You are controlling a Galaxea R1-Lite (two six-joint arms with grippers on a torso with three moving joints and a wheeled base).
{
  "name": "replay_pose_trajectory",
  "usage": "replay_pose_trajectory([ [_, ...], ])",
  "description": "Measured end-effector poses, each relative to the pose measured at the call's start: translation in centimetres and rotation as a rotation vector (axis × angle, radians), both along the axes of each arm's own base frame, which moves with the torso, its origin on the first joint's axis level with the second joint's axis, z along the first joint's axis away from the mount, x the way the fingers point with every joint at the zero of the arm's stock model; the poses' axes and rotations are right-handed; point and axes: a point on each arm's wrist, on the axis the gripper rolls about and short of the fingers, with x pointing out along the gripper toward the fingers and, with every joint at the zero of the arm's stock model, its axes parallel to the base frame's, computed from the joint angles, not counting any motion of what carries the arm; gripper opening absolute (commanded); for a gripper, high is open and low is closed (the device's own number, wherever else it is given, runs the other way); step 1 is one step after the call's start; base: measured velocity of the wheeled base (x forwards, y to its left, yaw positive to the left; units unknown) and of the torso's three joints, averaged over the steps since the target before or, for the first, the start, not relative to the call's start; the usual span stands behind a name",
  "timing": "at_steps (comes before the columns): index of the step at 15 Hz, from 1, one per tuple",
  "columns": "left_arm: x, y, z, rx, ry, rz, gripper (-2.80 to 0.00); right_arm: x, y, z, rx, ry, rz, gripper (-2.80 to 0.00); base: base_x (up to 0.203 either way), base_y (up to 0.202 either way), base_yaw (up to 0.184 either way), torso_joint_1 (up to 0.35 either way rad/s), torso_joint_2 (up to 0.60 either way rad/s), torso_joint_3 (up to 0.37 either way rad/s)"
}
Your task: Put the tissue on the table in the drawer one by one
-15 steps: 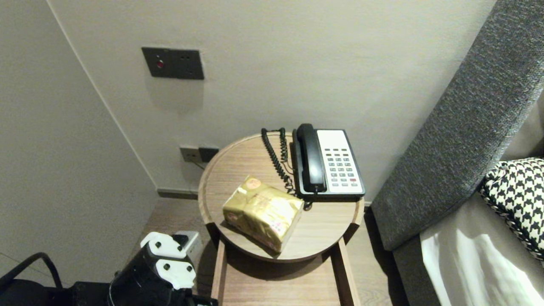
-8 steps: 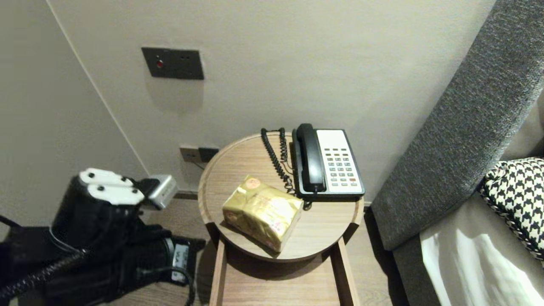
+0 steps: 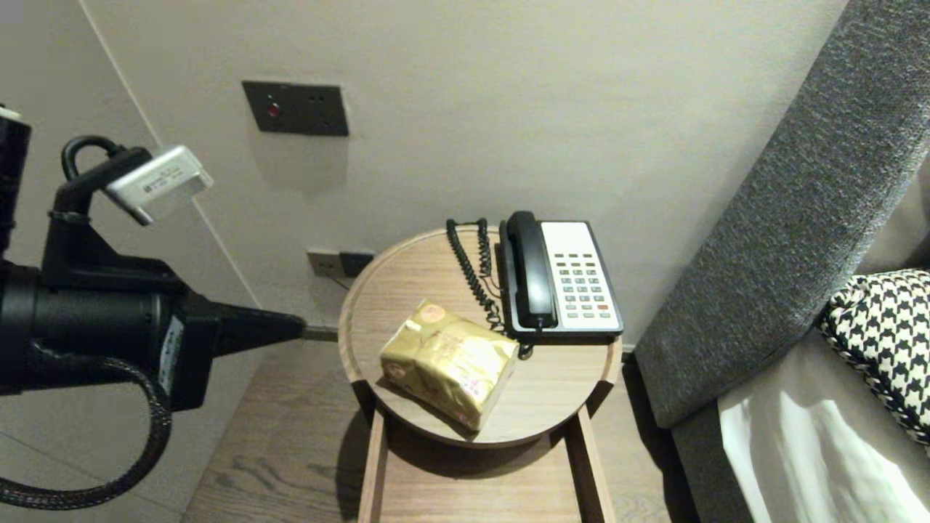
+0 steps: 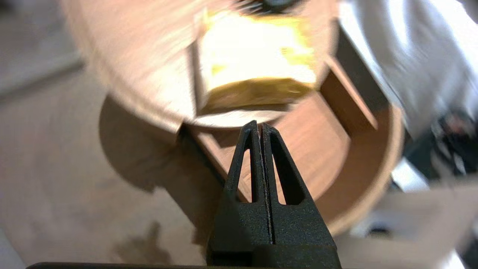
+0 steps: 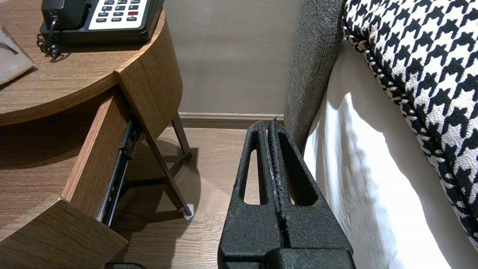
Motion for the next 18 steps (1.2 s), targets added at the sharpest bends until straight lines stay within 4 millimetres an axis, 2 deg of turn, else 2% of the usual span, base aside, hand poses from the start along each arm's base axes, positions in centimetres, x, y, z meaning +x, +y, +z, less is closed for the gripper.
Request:
replay_pose_trajectory([
  [4, -0.1, -0.3, 3.5, 0.083, -0.118, -0.256, -2.80, 0.0, 0.0, 0.0, 0.000, 0.000, 0.000, -2.80, 0.000, 0.000, 0.000, 0.000, 0.00, 0.000],
  [8, 1.8, -1.7, 5.3, 0.107, -0.087, -0.482, -2.80, 0.0, 0.0, 0.0, 0.000, 0.000, 0.000, -2.80, 0.000, 0.000, 0.000, 0.000, 0.00, 0.000],
  [13, 4.9, -4.9, 4.7, 0.212, -0.081, -0.692, -2.80, 0.0, 0.0, 0.0, 0.000, 0.000, 0.000, -2.80, 0.000, 0.000, 0.000, 0.000, 0.00, 0.000],
  [18, 8.6, -7.1, 2.5, 0.455, -0.133, -0.697, -2.80, 0.0, 0.0, 0.0, 0.000, 0.000, 0.000, -2.80, 0.000, 0.000, 0.000, 0.000, 0.00, 0.000],
])
